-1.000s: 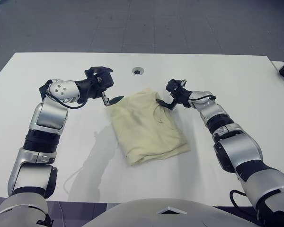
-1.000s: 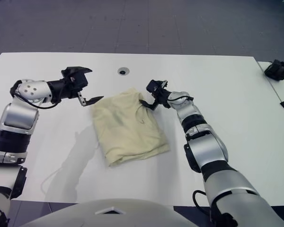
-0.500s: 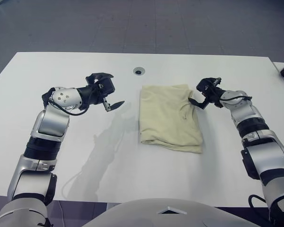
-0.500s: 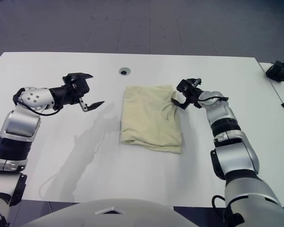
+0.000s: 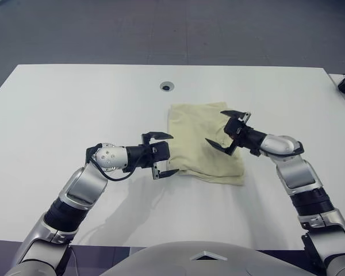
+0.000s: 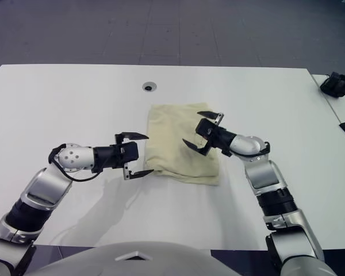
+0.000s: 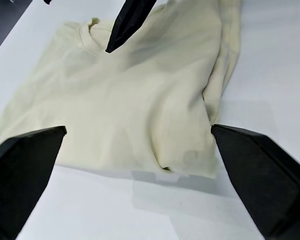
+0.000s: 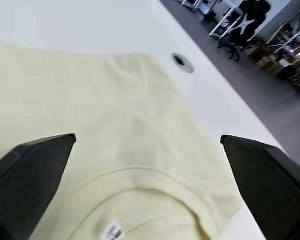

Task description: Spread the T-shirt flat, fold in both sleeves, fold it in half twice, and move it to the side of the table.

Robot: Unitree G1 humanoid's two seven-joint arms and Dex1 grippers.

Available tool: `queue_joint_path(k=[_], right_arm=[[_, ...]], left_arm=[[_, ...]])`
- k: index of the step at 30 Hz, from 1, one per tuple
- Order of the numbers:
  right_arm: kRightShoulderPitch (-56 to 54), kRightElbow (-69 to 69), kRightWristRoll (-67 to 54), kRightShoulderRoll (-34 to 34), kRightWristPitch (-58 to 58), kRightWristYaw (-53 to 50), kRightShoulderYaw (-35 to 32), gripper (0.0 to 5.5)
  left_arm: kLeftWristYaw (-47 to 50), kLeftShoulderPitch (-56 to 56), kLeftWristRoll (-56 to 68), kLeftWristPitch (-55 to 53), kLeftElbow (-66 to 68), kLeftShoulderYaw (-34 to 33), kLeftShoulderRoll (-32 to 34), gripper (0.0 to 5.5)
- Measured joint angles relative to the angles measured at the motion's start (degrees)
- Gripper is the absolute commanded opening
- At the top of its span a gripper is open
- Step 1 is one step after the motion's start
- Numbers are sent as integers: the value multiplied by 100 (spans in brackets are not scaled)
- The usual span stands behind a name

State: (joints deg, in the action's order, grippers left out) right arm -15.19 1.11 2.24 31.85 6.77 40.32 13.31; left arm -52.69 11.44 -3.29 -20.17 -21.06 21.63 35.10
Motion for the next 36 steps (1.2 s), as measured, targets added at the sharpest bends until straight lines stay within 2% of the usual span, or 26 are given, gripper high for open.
queue_joint_path(k=[7, 13, 15, 18, 28, 36], right_arm=[[-458, 309, 204, -306, -153, 60, 300, 540], [-464, 514, 288, -321, -254, 72, 310, 540], [-467, 560, 302, -322, -266, 80, 308, 540], [-516, 675, 311, -348, -275, 60, 296, 540], [-1120, 1333, 325, -820, -270, -206, 235, 540], [-1045, 1510, 333, -987, -279, -188, 324, 540]], left_arm=[[96, -7, -34, -41, 11, 185, -94, 539], [70, 224, 1032, -606, -228, -494, -392, 539], [138, 451, 1026, -627, -188, -603, -433, 539], [264, 616, 457, -262, 284, -333, -242, 539], [245, 523, 22, 2, 585, 321, -257, 539], [219, 329, -208, 155, 664, 431, -171, 539]])
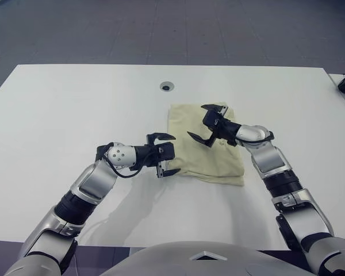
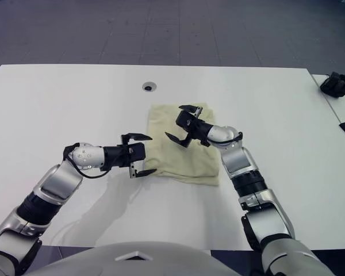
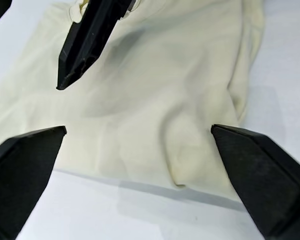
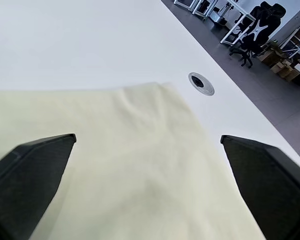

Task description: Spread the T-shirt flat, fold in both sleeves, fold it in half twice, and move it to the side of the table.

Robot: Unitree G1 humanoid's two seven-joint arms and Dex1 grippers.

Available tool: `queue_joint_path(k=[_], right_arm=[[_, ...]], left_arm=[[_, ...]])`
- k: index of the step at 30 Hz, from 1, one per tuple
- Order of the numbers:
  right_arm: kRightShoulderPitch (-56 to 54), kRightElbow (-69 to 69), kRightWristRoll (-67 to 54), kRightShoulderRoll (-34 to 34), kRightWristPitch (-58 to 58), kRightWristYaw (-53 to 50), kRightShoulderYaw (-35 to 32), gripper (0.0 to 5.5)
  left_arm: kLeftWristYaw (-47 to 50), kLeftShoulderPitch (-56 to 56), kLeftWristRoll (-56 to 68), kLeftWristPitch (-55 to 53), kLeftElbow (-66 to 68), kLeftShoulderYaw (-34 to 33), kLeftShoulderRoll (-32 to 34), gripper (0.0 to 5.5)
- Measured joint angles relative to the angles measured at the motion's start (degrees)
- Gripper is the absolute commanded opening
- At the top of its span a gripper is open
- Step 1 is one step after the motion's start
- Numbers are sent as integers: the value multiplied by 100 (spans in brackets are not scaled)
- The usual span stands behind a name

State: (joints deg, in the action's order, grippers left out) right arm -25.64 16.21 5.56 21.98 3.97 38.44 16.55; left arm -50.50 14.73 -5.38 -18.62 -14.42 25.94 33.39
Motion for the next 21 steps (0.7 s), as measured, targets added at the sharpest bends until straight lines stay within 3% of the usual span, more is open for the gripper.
queue_joint_path(k=[14, 18, 21], right_arm=[[138, 245, 180, -1, 13, -273, -14, 540], [374, -751, -93, 117, 262, -264, -436, 540], [667, -2095, -445, 596, 841, -280, -1293, 540]], left_arm=[[133, -769, 297, -561, -595, -326, 61, 539], [16, -754, 360, -448, -791, -528, 334, 539], [-101, -830, 203, -1, -848, -659, 853, 539]])
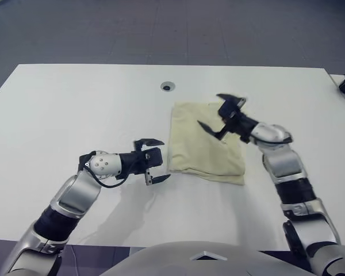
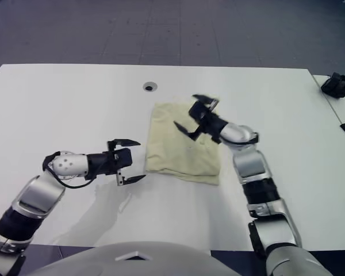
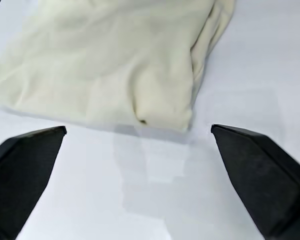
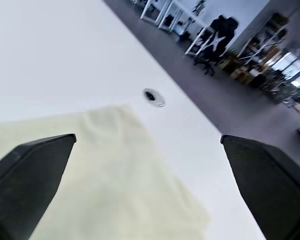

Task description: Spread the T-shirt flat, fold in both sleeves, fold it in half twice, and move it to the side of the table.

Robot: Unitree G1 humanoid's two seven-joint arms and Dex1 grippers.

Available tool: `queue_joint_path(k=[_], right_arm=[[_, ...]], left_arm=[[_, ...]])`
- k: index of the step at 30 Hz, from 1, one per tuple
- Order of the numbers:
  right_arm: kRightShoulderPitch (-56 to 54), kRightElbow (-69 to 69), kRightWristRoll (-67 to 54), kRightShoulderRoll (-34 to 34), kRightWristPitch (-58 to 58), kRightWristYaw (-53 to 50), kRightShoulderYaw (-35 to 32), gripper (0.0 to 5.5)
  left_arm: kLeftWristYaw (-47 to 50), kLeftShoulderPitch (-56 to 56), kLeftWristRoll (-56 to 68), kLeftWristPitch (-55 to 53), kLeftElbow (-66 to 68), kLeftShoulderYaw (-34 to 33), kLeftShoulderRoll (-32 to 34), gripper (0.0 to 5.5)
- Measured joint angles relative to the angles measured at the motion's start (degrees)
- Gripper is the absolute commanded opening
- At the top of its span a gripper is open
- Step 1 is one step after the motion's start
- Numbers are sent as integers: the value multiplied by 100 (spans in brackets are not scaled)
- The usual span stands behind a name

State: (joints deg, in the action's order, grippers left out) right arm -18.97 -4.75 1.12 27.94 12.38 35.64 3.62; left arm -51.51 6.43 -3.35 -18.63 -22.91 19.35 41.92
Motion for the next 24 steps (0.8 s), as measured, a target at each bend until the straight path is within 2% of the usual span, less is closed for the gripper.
queue_joint_path(k=[4, 8, 12, 14, 18, 24], right_arm=[[1143, -1393, -164, 521, 673, -37, -957, 540], [2849, -2694, -239, 711, 1037, 89, -1323, 540], [3951, -3396, -156, 1037, 960, 458, -1283, 540], [4368, -3609, 32, 1439, 702, 757, -1163, 540], [4654, -3636, 437, 2006, 444, 1137, -884, 540], [4709, -3687, 688, 2245, 435, 1282, -662, 540]], left_arm=[[291, -227, -596, 797, -24, 69, 177, 539], [582, -642, -934, 1264, -140, 274, 152, 539], [709, -789, -1103, 1356, -246, 318, 104, 482], [730, -772, -1206, 1382, -218, 402, 14, 454], [738, -606, -1356, 1563, -15, 632, -152, 382], [929, -398, -1846, 1855, 295, 939, -391, 282]])
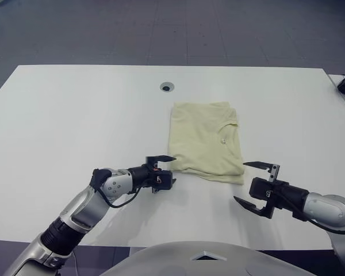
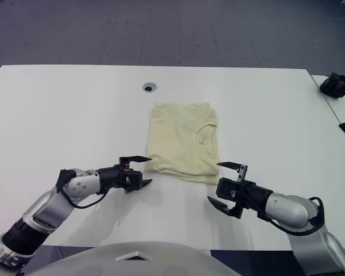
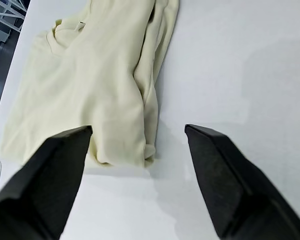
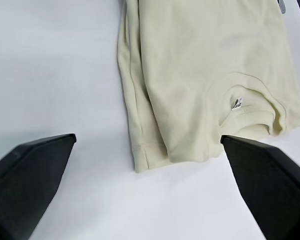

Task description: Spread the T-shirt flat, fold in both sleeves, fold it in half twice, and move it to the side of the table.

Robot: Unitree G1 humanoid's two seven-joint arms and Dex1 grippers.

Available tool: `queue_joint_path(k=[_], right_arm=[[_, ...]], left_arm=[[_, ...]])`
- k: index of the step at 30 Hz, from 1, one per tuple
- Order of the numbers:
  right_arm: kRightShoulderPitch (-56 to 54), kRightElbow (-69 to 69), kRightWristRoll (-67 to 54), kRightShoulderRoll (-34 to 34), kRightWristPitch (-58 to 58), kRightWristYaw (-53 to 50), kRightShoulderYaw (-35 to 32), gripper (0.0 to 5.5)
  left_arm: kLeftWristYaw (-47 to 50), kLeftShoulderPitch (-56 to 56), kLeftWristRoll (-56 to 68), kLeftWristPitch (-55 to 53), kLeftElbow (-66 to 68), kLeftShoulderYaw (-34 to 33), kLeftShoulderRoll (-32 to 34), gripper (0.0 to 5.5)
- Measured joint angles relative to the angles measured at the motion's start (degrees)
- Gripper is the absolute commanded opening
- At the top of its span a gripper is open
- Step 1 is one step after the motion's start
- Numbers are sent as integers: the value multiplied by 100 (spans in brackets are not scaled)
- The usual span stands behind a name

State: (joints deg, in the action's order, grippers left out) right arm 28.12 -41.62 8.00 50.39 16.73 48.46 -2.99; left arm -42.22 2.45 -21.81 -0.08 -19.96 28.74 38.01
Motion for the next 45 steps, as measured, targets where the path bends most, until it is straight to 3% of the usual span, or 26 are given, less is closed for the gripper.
queue_joint_path(k=[9, 16, 27, 45], right_arm=[[-329, 18, 546, 415, -199, 246, 455, 540], [-689, 381, 1498, 447, -968, -256, 858, 540], [-1135, 1192, 2198, 251, -1571, -914, 1249, 356], [-1111, 1248, 2165, 128, -1647, -665, 1347, 57]], left_arm=[[188, 178, -588, 157, 262, 188, -119, 129], [22, 169, -610, 137, 282, 215, -121, 11], [-173, 215, -592, 50, 290, 204, -148, 8], [-259, 99, -544, 2, 177, 118, -100, 8]])
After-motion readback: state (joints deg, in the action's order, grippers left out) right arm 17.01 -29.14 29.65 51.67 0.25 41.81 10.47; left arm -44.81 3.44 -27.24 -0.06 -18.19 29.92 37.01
